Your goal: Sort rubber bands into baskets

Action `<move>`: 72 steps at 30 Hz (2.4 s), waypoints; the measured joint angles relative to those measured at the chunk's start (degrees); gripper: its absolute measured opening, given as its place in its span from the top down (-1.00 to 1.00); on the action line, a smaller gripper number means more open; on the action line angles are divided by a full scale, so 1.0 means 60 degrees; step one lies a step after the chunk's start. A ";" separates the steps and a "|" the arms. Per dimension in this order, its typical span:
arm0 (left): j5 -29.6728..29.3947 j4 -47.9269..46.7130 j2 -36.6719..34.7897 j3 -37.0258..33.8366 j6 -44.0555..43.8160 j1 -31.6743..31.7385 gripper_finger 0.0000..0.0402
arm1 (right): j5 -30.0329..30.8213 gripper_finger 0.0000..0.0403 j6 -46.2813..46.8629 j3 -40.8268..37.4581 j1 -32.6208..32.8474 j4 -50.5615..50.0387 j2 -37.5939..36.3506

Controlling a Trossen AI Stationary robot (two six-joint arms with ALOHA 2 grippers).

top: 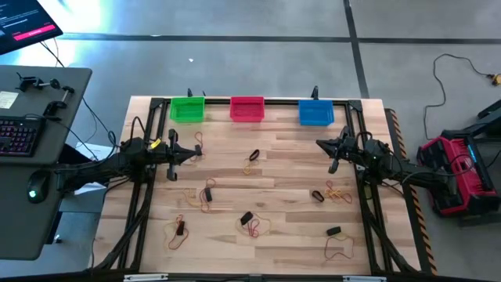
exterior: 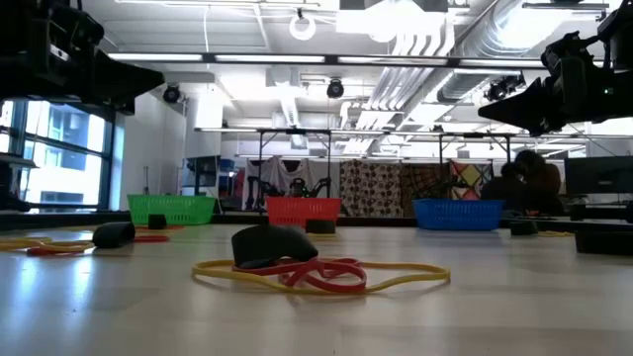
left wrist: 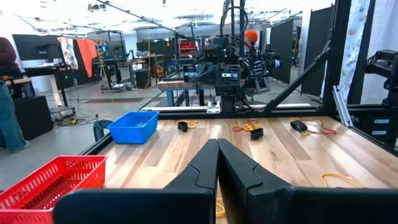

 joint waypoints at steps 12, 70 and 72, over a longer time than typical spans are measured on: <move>-0.0003 0.0018 -0.0004 0.0000 0.0003 0.0000 1.00 | 0.0000 1.00 0.0000 0.0000 0.0000 0.0000 0.0000; 0.0597 -0.1414 0.2541 0.1526 -0.2437 -0.0135 1.00 | 0.0001 1.00 -0.0002 0.0001 0.0000 0.0001 -0.0003; 0.0594 -0.1316 0.2706 0.1526 -0.2427 -0.0135 1.00 | 0.0000 1.00 0.0002 -0.0002 -0.0002 0.0002 0.0000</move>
